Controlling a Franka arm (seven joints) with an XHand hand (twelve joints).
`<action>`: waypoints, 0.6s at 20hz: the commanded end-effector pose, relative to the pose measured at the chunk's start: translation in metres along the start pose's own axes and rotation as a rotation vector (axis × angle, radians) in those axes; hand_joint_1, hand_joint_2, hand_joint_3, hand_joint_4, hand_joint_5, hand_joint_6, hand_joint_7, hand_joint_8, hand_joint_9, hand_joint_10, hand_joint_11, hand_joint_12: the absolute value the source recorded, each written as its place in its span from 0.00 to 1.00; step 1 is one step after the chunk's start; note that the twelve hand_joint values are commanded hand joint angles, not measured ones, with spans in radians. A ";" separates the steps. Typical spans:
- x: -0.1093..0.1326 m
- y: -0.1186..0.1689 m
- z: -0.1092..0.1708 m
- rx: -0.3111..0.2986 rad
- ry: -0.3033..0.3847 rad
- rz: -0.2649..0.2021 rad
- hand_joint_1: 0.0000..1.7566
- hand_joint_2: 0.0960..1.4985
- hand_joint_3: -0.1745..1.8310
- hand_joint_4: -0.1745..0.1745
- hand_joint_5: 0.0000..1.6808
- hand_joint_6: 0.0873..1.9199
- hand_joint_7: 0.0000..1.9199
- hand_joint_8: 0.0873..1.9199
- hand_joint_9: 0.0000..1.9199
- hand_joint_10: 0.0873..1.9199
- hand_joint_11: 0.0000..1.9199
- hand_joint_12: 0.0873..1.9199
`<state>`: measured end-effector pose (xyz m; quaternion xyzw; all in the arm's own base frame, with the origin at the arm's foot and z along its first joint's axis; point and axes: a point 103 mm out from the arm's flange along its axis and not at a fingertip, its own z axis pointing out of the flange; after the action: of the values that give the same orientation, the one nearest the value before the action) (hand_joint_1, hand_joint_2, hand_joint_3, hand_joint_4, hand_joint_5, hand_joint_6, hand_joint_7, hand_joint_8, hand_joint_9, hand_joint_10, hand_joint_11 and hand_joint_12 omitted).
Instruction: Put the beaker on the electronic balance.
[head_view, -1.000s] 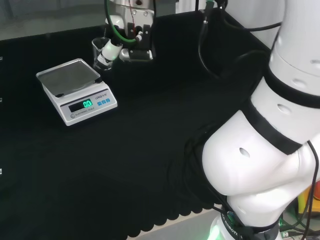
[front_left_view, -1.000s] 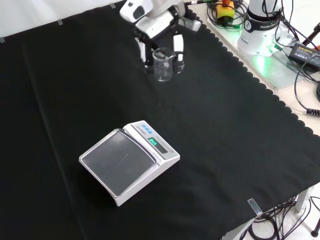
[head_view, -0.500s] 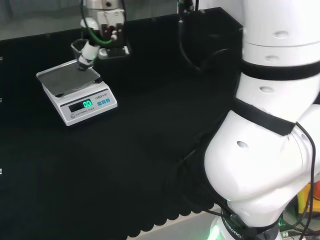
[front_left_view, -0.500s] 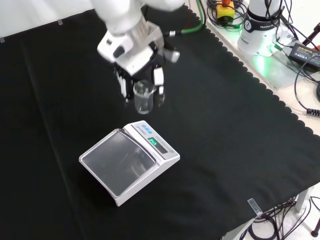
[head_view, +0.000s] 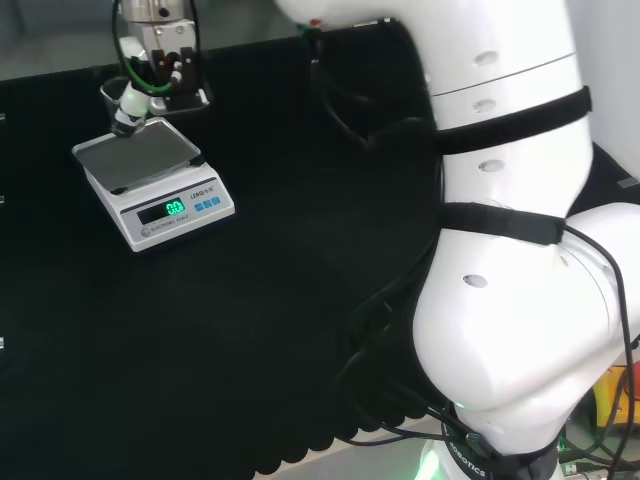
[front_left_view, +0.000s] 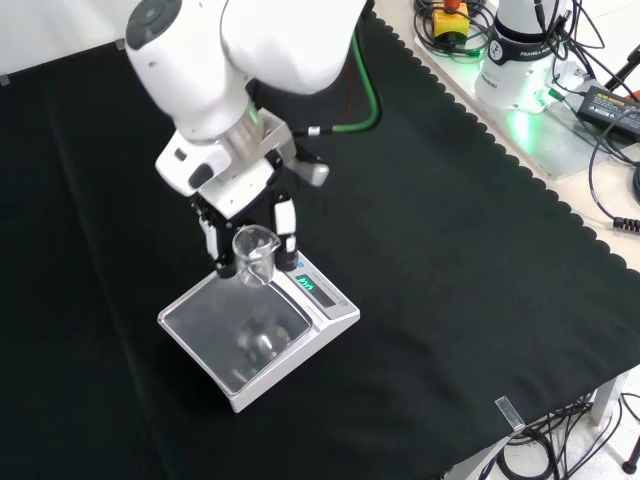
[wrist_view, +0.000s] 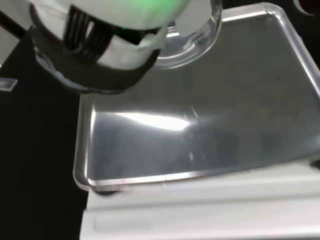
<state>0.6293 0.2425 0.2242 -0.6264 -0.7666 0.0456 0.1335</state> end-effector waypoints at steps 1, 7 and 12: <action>0.022 0.032 0.021 0.038 -0.002 0.021 0.76 0.37 0.39 0.00 0.87 0.08 0.80 0.05 0.99 0.00 0.86 0.25; 0.010 0.040 0.034 0.059 0.042 0.032 0.76 0.37 0.39 0.00 0.87 0.09 0.80 0.05 0.99 0.00 0.86 0.25; -0.005 0.042 0.046 0.075 0.070 0.046 0.76 0.37 0.39 0.00 0.87 0.09 0.80 0.05 0.99 0.00 0.86 0.26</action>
<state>0.6588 0.2602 0.1796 -0.6359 -0.7515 0.0564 0.1663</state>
